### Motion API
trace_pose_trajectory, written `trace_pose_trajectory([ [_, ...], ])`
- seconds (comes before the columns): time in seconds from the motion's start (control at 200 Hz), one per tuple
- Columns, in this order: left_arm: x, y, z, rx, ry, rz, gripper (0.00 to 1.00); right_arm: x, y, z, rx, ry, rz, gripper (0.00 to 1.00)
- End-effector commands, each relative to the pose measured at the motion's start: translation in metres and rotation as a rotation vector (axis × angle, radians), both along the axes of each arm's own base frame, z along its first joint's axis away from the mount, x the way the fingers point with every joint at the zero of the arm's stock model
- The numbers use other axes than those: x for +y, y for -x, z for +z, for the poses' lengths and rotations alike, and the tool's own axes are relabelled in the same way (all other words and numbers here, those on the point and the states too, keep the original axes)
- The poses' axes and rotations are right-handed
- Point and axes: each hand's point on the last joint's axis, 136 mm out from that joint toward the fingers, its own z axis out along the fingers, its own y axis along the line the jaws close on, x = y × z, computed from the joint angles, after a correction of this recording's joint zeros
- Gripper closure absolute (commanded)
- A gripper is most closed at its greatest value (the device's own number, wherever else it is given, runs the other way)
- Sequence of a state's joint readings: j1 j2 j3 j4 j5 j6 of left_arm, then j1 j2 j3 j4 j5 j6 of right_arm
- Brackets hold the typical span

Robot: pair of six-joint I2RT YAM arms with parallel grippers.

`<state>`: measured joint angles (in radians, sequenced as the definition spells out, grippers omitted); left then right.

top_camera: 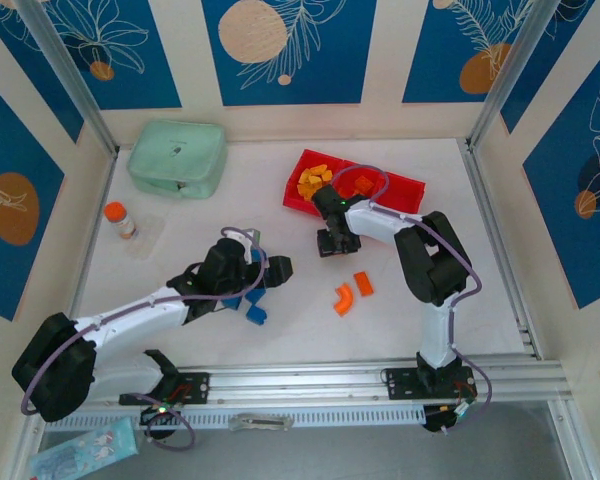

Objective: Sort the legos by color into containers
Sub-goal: Pick up the lego from the center of the table, then place the lego in the container.

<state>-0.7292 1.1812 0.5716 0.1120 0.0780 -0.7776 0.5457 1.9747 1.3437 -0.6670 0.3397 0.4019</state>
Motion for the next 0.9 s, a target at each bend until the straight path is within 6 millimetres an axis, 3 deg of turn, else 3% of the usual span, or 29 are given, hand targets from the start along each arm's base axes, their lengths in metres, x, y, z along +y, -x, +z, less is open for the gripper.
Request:
trace_pose_trajectory([
  [0.0,-0.005,-0.006,0.016,-0.025,0.029,-0.007,0.01,-0.007,0.018,0.002,0.056,0.01,-0.001,0.54],
  [0.295,-0.006,-0.008,0.024,-0.043,0.036,-0.012,0.01,-0.002,0.016,0.023,0.019,-0.013,0.015,0.66],
  [0.51,-0.009,-0.012,0.033,-0.063,0.042,-0.017,0.01,0.006,0.003,0.068,-0.076,-0.067,0.026,0.67],
  [0.675,-0.015,-0.018,0.038,-0.077,0.032,-0.025,0.01,-0.013,-0.033,0.098,-0.176,-0.075,-0.055,0.68],
  [0.895,-0.025,-0.029,0.045,-0.084,0.036,-0.034,0.01,-0.043,-0.093,0.111,-0.263,-0.052,-0.182,0.68],
])
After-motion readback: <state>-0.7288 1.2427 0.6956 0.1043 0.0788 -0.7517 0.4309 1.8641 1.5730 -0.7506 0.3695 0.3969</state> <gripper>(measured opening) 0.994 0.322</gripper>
